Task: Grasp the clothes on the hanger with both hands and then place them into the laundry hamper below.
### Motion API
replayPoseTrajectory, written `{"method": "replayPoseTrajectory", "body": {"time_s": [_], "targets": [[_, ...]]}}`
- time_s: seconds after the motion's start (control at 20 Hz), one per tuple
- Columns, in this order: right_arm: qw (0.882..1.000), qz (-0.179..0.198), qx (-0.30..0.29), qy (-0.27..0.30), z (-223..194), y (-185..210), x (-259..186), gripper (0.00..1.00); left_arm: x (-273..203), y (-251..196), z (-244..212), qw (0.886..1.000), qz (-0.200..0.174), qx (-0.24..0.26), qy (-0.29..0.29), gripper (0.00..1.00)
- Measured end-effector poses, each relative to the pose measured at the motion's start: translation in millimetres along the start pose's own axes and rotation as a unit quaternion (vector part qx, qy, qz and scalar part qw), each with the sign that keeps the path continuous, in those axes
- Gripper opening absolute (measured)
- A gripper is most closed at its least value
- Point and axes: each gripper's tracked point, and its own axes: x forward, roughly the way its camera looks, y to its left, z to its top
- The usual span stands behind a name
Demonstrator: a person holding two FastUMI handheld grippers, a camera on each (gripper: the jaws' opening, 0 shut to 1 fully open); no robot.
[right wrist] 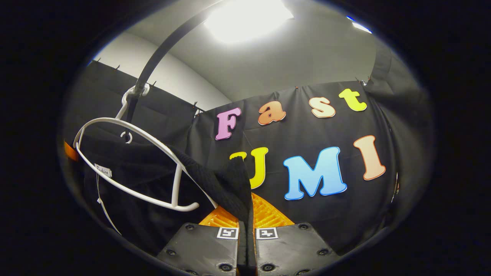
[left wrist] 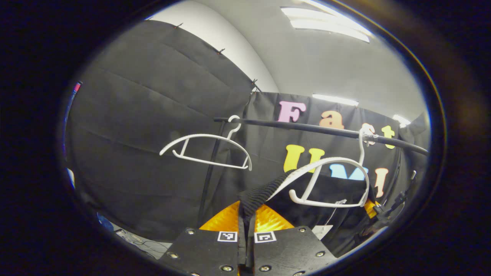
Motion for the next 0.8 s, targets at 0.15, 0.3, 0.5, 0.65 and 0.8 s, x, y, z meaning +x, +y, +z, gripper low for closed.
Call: {"method": "replayPoseTrajectory", "body": {"time_s": [0.15,0.3,0.5,0.65,0.8], "targets": [[1.0,-0.021,-0.014,0.007,3.2,-0.3,-13.2,0.03,5.0,-0.3,-2.6,1.0,-0.022,-0.016,0.002,0.01],[0.998,-0.054,-0.033,0.0,23.7,-14.2,-18.7,0.0,13.7,4.0,-10.2,0.998,-0.05,-0.035,0.025,0.01],[0.997,-0.083,-0.009,-0.003,36.4,-23.2,-20.4,0.03,31.0,7.1,-27.7,0.996,-0.064,-0.046,0.05,0.0],[0.996,-0.084,-0.01,0.015,26.2,-21.4,-20.0,0.03,27.2,16.7,-53.2,0.992,-0.068,-0.061,0.085,0.01],[0.995,-0.097,-0.021,0.014,23.8,-30.2,-23.2,0.02,21.6,15.5,-63.9,0.99,-0.074,-0.077,0.095,0.0]]}}
